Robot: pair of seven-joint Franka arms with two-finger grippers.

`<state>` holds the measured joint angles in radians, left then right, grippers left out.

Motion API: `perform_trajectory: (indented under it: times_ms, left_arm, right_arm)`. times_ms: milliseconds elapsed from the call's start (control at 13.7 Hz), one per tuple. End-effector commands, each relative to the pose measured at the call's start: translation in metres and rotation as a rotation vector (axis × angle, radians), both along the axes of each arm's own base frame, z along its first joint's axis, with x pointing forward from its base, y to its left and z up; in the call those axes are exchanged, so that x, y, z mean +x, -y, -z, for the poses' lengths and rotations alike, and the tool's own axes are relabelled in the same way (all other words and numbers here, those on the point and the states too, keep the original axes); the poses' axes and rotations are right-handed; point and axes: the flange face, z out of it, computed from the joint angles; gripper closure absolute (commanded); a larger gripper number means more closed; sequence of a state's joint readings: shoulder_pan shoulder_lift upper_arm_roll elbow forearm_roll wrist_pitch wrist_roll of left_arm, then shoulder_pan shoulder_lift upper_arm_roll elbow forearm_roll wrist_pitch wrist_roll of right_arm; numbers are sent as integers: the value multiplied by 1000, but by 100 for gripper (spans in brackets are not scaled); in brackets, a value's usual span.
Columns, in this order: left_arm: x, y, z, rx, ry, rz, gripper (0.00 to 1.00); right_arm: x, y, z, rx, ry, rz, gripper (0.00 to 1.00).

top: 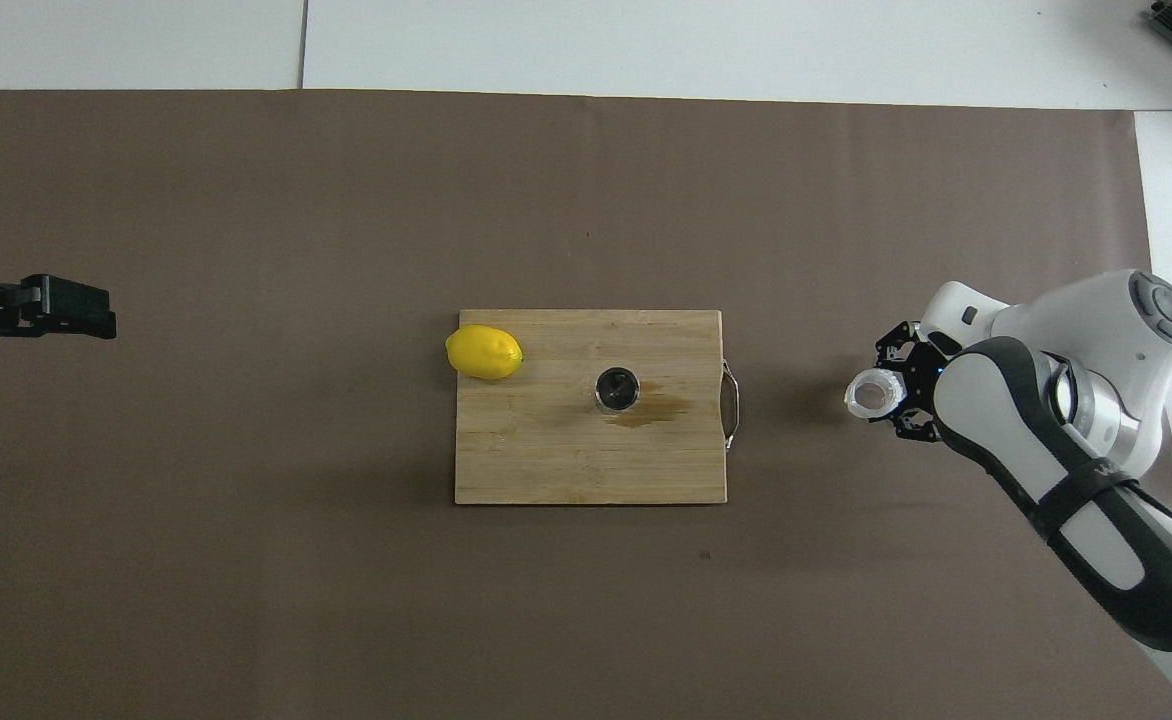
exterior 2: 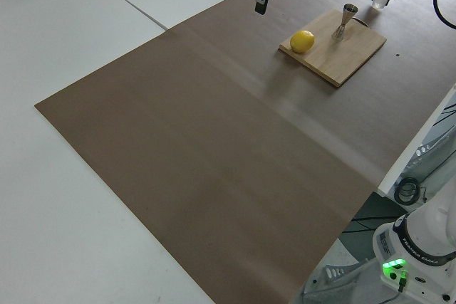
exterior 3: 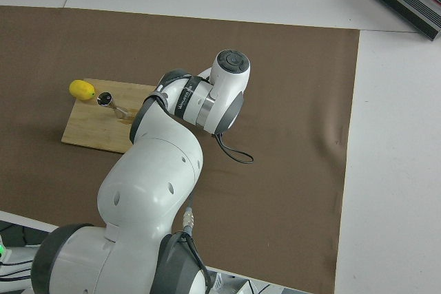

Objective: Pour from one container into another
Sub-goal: 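Set the white cup down and open the right gripper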

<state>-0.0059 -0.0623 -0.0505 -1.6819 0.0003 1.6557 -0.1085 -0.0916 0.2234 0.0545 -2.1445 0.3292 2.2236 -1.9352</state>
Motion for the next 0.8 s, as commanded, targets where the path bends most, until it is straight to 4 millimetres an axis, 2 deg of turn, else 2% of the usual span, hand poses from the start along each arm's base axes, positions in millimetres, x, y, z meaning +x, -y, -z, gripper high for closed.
perform_trajectory:
  times_ms: [0, 73, 146, 218, 437, 728]
  left_arm:
    - [-8, -3, -2, 15, -3, 2, 0]
    - [-8, -3, -2, 15, -3, 2, 0]
    - [-8, -3, -2, 15, -3, 2, 0]
    - [-8, -3, -2, 15, -3, 2, 0]
    - [-8, -3, -2, 15, -3, 2, 0]
    - [-8, -3, -2, 15, -3, 2, 0]
  right_arm:
    - [-3, 8, 2, 17, 19, -2, 32]
    - [-4, 8, 2, 16, 19, -3, 24]
    - [-4, 9, 2, 16, 17, -2, 9]
    - [-4, 9, 0, 16, 20, -1, 0]
    - [-3, 10, -17, 16, 35, 14, 0]
    - [-3, 16, -67, 3, 87, 138, 0]
